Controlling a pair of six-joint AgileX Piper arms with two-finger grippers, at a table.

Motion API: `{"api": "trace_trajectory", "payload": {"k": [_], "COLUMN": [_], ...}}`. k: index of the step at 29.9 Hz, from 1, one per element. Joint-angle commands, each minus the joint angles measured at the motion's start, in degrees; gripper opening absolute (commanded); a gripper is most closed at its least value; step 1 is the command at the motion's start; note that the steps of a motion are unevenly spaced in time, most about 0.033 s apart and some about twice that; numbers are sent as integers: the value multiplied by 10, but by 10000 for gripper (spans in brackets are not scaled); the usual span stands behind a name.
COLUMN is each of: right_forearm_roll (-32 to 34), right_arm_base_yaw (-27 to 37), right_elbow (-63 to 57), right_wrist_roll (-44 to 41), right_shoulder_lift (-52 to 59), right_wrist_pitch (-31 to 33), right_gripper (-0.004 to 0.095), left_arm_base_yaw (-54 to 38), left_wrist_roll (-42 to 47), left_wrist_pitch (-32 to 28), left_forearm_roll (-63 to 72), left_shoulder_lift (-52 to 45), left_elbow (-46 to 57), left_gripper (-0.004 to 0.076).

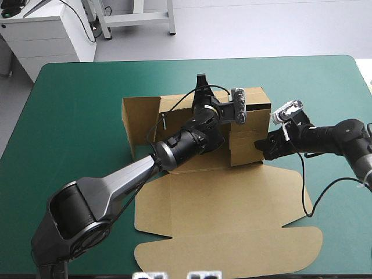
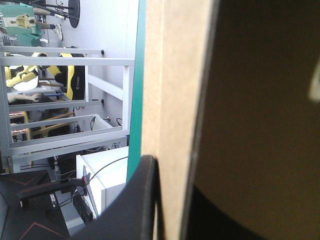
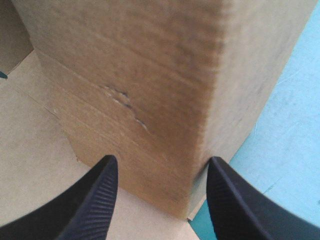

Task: Fold the box

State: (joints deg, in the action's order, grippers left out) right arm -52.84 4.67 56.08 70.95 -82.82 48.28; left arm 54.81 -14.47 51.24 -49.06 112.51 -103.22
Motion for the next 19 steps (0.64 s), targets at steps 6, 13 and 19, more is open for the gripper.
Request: {"api": "trace_trajectory", "payload": {"k": [6, 13, 19], "right_forearm_roll": [30, 30, 29], "right_arm_base_yaw": [-2, -2, -2], "right_elbow": [12, 12, 12], "right_wrist_roll": [-29, -29, -15], "right_shoulder_lift": [20, 20, 18], "right_wrist_pitch": [3, -56, -80], "right_gripper": [480, 434, 436], "left_arm_base_yaw": [35, 54, 54], "left_wrist_roll": [63, 101, 104], "left_wrist_pitch": [-11, -16, -15], "left_forearm_roll": [32, -21, -44], "left_shoulder_lift": [-17, -18, -22], "left_elbow": [54, 77, 75], "left_gripper": [-8, -8, -8]}}
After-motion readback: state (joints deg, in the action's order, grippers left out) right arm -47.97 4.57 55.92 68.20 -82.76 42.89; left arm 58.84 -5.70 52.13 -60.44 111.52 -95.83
